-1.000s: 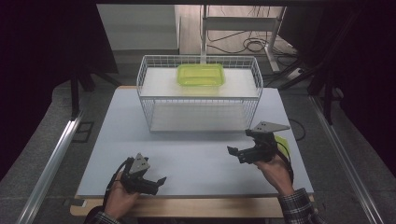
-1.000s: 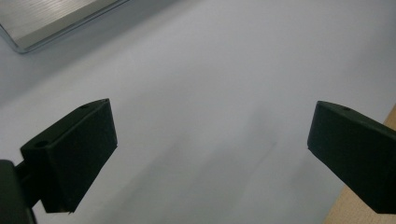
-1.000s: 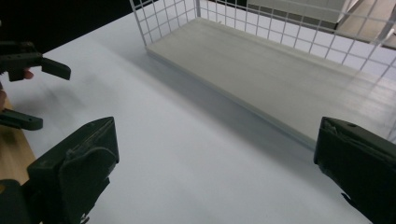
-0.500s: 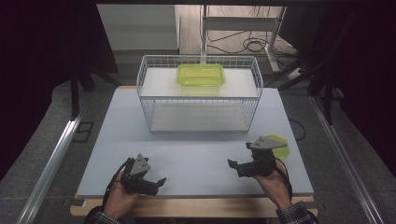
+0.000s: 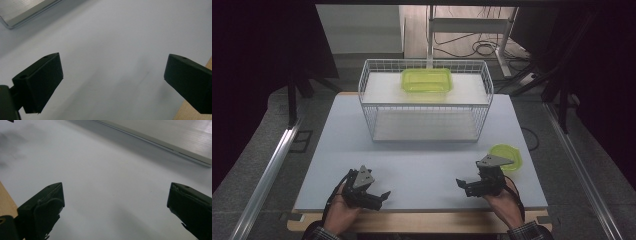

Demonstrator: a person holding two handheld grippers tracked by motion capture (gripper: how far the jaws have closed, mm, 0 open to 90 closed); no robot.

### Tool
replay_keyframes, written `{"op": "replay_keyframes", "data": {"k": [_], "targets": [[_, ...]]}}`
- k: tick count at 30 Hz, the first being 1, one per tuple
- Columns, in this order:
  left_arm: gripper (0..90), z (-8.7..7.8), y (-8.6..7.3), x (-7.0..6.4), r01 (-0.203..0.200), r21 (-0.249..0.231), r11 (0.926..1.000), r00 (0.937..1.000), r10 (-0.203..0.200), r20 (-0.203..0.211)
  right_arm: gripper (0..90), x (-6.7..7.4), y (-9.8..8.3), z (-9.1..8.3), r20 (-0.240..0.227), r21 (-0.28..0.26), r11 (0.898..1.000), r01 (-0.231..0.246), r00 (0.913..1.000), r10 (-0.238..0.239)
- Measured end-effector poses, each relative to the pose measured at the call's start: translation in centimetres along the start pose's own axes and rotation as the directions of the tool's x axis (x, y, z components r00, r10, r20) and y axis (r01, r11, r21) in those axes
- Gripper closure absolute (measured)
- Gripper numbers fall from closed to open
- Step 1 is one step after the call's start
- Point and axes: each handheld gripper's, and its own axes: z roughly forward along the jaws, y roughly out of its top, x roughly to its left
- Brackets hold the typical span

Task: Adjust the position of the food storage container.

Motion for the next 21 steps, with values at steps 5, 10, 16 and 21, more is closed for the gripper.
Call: {"op": "replay_keyframes", "data": {"k": [5, 10, 16, 21], "targets": [[1.9, 0.0, 0.0, 0.0, -0.002, 0.002, 1.0000, 1.0000, 0.002, -0.001, 0.3, -0.3, 0.4, -0.5, -0.013, 0.000, 0.999, -0.033, 0.9994, 0.033], [1.9, 0.0, 0.0, 0.0, -0.003, 0.003, 1.0000, 1.0000, 0.003, -0.003, 14.1, -1.1, 0.7, -1.7, 0.037, -0.022, 0.998, -0.064, 0.9972, 0.065], [1.9, 0.1, 0.0, 0.0, -0.002, 0.003, 1.0000, 1.0000, 0.002, -0.004, 38.9, -2.8, 0.7, -3.4, 0.073, -0.058, 0.994, -0.095, 0.9924, 0.099], [1.9, 0.1, 0.0, 0.0, -0.003, 0.005, 1.0000, 1.0000, 0.003, -0.004, 63.0, -4.8, 0.4, -5.0, 0.131, -0.050, 0.991, -0.121, 0.9833, 0.127]]}}
